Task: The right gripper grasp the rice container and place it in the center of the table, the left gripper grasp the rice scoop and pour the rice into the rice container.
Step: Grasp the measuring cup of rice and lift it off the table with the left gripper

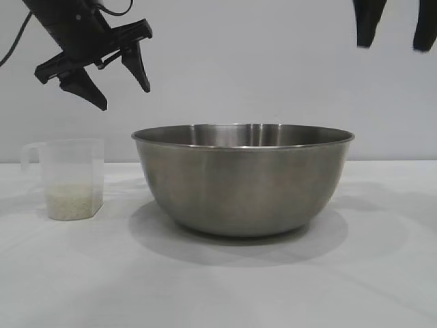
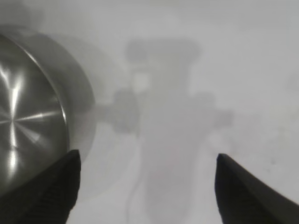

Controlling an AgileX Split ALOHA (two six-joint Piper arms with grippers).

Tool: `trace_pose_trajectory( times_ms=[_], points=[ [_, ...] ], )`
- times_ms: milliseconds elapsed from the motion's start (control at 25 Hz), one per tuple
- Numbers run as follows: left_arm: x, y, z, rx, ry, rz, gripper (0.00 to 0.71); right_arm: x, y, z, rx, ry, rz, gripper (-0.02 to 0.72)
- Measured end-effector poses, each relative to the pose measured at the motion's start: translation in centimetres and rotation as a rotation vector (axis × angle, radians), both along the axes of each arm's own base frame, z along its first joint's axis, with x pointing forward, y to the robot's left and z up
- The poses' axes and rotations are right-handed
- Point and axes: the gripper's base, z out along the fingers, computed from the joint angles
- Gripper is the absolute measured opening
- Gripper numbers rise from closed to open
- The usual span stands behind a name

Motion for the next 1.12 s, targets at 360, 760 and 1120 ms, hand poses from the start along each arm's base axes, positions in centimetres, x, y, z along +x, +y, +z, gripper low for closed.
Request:
trace_pose_trajectory(
  times_ms=[360,760,1120],
  points=[
    [0.0,0.0,0.0,0.000,0.000,0.000,0.475,-8.2,-1.7,3.1,0.020,-0.085,-0.003,0.540],
    [0.0,0.0,0.0,0.003,-0.001,-0.002,0.475,-20.0,-4.2,-0.3,0.024,-0.105,-0.003,0.540],
    [0.0,0.0,0.0,0.003,-0.001,-0.002,0.475,-29.8,-6.2,-5.0,0.059,-0.268,-0.004,0.540]
  ],
)
